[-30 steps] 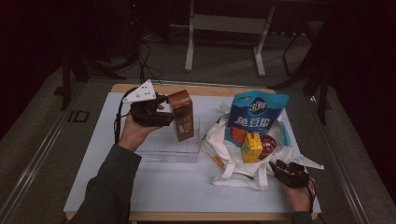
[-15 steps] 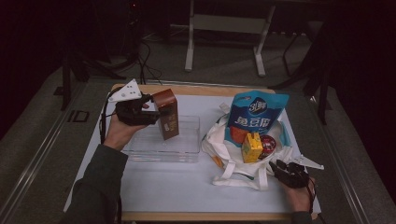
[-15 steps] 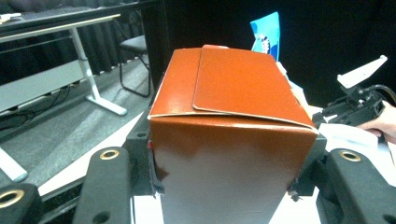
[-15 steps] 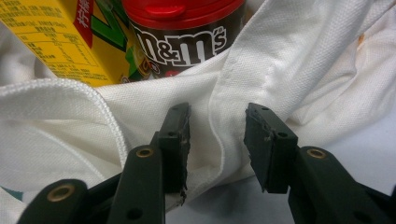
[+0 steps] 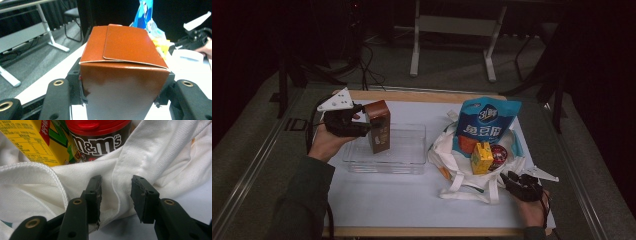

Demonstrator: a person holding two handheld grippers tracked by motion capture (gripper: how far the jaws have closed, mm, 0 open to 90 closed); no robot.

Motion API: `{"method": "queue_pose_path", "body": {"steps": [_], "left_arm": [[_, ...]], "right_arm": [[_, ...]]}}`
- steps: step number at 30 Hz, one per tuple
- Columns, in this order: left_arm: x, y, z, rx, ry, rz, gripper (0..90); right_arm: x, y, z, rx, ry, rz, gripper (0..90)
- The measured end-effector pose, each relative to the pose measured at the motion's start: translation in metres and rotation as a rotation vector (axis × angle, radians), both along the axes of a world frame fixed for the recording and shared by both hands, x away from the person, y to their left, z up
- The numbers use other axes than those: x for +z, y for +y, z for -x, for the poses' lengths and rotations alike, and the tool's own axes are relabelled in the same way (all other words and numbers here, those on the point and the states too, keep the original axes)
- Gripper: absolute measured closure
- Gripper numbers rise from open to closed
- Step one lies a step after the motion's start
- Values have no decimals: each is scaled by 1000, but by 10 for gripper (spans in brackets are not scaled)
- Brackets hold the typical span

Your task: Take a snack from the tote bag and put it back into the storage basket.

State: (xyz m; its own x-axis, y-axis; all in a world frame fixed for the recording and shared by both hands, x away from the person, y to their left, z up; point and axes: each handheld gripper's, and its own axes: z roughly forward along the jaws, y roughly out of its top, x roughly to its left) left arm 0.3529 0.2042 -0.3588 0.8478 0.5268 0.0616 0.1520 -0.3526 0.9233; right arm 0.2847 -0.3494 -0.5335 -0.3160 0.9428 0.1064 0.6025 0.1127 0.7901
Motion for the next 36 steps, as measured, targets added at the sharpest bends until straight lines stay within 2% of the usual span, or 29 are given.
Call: {"method": "queue_pose_path", "body": {"steps": [11, 15, 19, 20, 21, 23, 27, 29, 34, 36], "left_arm": [[-6, 2, -1, -8, 28, -72, 428], [-7, 2, -2, -15, 40, -86, 428], [-12, -2, -3, -18, 55, -132, 428], [-12, -2, -3, -18, 55, -132, 428], [-15, -5, -4, -29, 65, -162, 428], [-18, -8, -5, -39, 77, -189, 428], [-21, -12, -7, -60, 93, -218, 428], [-26, -18, -9, -87, 123, -239, 428], [-37, -31, -15, -118, 158, -308, 426], [-38, -35, -17, -127, 163, -295, 421]], "right_arm": [[0, 0, 0, 0, 2, -2, 600], [0, 0, 0, 0, 2, -2, 600], [0, 0, 0, 0, 2, -2, 600], [0, 0, 0, 0, 2, -1, 600], [0, 0, 0, 0, 2, -2, 600], [0, 0, 0, 0, 1, 0, 600], [0, 0, 0, 0, 1, 0, 600], [0, 0, 0, 0, 1, 0, 600], [0, 0, 0, 0, 1, 0, 600], [0, 0, 0, 0, 0, 0, 600]]}}
